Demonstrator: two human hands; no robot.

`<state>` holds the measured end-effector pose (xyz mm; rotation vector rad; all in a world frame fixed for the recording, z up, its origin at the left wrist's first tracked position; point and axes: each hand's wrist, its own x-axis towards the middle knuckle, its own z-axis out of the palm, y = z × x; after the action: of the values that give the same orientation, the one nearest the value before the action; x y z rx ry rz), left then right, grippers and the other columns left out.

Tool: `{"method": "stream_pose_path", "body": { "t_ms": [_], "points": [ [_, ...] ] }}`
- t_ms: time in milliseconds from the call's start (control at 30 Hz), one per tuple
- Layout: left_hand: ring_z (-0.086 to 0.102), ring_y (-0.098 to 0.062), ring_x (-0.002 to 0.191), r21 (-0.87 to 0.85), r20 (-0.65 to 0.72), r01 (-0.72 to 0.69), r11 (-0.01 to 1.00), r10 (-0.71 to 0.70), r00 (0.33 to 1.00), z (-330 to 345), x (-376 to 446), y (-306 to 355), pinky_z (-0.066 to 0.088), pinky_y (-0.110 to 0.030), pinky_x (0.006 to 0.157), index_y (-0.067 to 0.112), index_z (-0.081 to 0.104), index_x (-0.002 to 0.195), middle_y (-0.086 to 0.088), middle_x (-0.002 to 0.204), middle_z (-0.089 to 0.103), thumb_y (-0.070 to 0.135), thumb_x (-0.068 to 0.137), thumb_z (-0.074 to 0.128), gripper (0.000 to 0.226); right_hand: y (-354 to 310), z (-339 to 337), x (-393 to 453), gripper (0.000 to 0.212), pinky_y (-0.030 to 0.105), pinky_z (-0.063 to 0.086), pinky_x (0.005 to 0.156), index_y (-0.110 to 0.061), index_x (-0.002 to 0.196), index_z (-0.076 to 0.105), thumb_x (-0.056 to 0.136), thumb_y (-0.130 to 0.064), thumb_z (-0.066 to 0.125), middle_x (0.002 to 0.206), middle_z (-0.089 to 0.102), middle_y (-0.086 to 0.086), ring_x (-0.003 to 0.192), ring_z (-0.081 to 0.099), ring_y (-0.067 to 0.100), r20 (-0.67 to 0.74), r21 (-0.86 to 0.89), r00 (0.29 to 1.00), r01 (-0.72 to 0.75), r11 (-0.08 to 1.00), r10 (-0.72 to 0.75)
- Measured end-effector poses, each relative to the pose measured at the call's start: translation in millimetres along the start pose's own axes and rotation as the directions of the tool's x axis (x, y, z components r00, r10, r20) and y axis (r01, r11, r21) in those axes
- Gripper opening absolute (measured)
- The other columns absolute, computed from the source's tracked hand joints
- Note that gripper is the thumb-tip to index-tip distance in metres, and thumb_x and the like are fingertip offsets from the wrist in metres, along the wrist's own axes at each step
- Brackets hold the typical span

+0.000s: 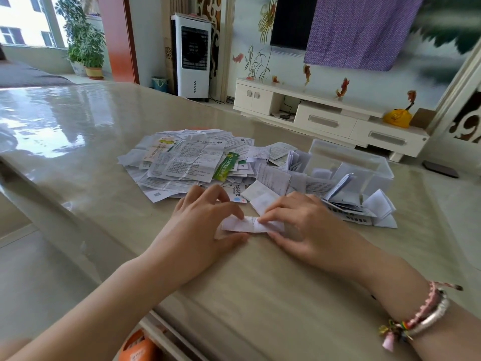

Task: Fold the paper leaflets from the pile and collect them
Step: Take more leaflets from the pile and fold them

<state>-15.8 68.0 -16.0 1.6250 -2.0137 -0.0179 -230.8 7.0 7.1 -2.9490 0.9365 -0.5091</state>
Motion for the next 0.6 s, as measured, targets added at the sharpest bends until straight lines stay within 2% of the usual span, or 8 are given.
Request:
{"method": "stream_pose_path", "body": {
  "t_ms": [100, 233, 333, 400, 467, 600],
  "points": [
    [0.038, -0.007, 0.099, -0.033, -0.113, 0.013, 0.999, -0.016, 0.993, -1.5, 2.1, 0.1, 0.034, -0.026, 0.088, 0.036, 0.056, 0.119, 0.021, 0.097, 0.036, 0.049, 0.076, 0.069, 0.048, -4.7, -2.4, 2.4, 0.022, 0.033, 0.037, 0.086, -0.028, 0.097, 0.07, 0.09, -0.035, 0.051, 0.09, 0.065, -0.018, 0.092, 0.056, 0.007, -0.129, 0.001, 0.992, -0.002, 1.0, 0.002],
    [0.047, -0.003, 0.077, -0.195, -0.214, 0.056, 0.979, -0.098, 0.972, -4.9, 2.6, 6.7, 0.04, -0.026, 0.07, 0.033, 0.053, 0.116, 0.017, 0.08, 0.048, 0.044, 0.077, 0.068, 0.043, -8.8, -1.3, 3.1, 0.011, 0.034, 0.041, 0.088, -0.027, 0.093, 0.072, 0.087, -0.025, 0.063, 0.082, 0.064, -0.023, 0.085, 0.056, -0.001, -0.244, 0.202, 0.965, -0.047, 0.978, 0.096],
    [0.054, -0.002, 0.082, -0.268, -0.266, 0.083, 0.96, -0.156, 0.951, -6.0, 3.8, 8.3, 0.042, -0.024, 0.073, 0.031, 0.054, 0.114, 0.017, 0.087, 0.056, 0.034, 0.078, 0.072, 0.04, -10.4, -0.3, 2.4, 0.01, 0.038, 0.045, 0.088, -0.03, 0.09, 0.071, 0.086, -0.022, 0.066, 0.077, 0.061, -0.022, 0.085, 0.059, 0.003, -0.238, 0.34, 0.96, -0.061, 0.939, 0.149],
    [0.058, 0.0, 0.083, -0.346, -0.27, 0.085, 0.934, -0.186, 0.945, -6.9, 4.9, 9.2, 0.044, -0.017, 0.075, 0.03, 0.056, 0.112, 0.017, 0.095, 0.059, 0.025, 0.078, 0.076, 0.041, -12.3, -1.0, 2.2, 0.012, 0.038, 0.045, 0.089, -0.037, 0.089, 0.068, 0.084, -0.026, 0.064, 0.078, 0.062, -0.02, 0.086, 0.061, 0.006, -0.239, 0.403, 0.957, -0.059, 0.913, 0.167],
    [0.062, 0.002, 0.083, -0.432, -0.243, 0.096, 0.897, -0.218, 0.945, -7.2, 5.6, 11.3, 0.045, -0.012, 0.074, 0.031, 0.057, 0.11, 0.017, 0.1, 0.062, 0.018, 0.078, 0.076, 0.039, -14.5, -1.6, 2.5, 0.013, 0.034, 0.045, 0.088, -0.038, 0.089, 0.067, 0.085, -0.026, 0.064, 0.08, 0.063, -0.02, 0.087, 0.061, 0.006, -0.231, 0.442, 0.957, -0.055, 0.895, 0.173],
    [0.064, 0.001, 0.083, -0.496, -0.245, 0.093, 0.863, -0.241, 0.939, -5.3, 5.9, 16.0, 0.05, -0.016, 0.077, 0.03, 0.06, 0.106, 0.018, 0.107, 0.064, 0.013, 0.076, 0.077, 0.038, -19.1, -4.0, 2.7, 0.016, 0.009, 0.038, 0.077, -0.029, 0.087, 0.069, 0.087, -0.013, 0.067, 0.079, 0.062, -0.025, 0.083, 0.06, -0.001, -0.211, 0.528, 0.955, -0.068, 0.847, 0.208]
  ]
}}
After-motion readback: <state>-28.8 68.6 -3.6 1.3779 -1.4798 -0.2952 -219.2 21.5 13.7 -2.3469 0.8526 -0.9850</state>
